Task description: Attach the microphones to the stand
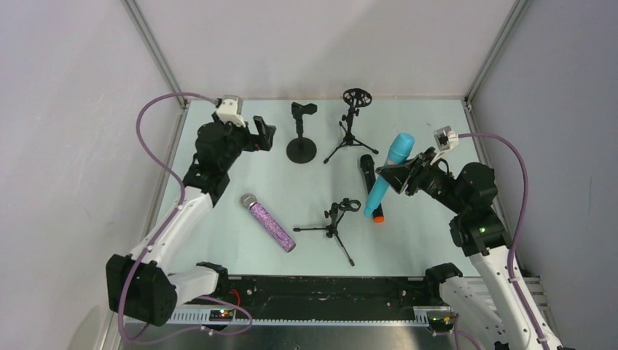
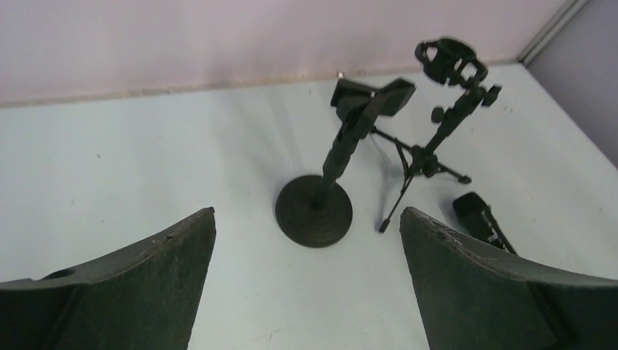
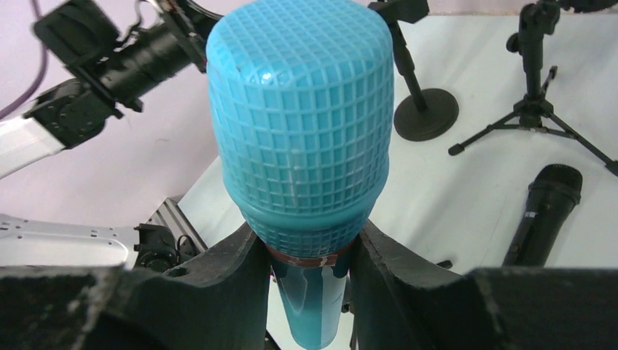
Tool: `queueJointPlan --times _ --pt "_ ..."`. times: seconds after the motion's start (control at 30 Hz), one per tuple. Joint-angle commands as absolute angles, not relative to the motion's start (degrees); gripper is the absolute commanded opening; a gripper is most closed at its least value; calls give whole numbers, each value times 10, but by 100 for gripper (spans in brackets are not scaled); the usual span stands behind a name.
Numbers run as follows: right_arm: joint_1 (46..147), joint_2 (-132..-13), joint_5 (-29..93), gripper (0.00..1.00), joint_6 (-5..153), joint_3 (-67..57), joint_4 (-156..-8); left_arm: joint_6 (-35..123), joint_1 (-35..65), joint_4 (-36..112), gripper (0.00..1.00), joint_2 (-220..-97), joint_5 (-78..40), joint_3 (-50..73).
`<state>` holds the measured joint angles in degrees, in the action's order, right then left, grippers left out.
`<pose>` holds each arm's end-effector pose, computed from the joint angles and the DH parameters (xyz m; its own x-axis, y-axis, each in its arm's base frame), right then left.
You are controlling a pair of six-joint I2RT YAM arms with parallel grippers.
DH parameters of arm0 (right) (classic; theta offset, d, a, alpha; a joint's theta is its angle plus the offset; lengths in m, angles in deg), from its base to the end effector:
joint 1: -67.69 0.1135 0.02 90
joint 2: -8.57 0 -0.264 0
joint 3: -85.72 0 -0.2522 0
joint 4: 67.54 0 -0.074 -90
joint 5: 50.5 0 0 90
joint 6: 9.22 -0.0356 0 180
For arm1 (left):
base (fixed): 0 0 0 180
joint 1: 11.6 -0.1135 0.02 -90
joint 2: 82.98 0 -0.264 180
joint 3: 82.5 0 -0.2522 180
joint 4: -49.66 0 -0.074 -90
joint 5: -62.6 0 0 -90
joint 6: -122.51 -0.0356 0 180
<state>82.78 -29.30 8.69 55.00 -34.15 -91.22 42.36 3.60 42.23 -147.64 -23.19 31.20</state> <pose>0.1396 0.0565 0.3685 -0.3338 0.2969 -0.8947 -0.6361 0.6295 0.4462 0.2580 -0.0728 0.3483 -0.1527 -0.1353 -0.9790 0.3104 0.9339 -0.1775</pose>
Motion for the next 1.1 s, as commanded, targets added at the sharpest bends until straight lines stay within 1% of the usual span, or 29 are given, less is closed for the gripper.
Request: queueJointPlan --times 0.0,0.17,0.43,0.87,0.97,1.07 --pt "842 -308 95 0 563 -297 -868 427 34 443 100 -1501 -199 318" --pt "880 -332 109 0 581 -269 -861 474 35 444 100 -1520 -176 322" --pt "942 -350 153 0 622 -228 -847 461 35 443 100 -1507 -193 347" --pt "984 -381 213 0 661 -229 -838 465 34 444 100 -1518 -189 351" --pt "996 -375 228 0 680 -238 -833 468 35 443 100 -1525 -188 351" --pt "1001 -354 236 0 691 -265 -792 469 35 444 100 -1527 -185 351"
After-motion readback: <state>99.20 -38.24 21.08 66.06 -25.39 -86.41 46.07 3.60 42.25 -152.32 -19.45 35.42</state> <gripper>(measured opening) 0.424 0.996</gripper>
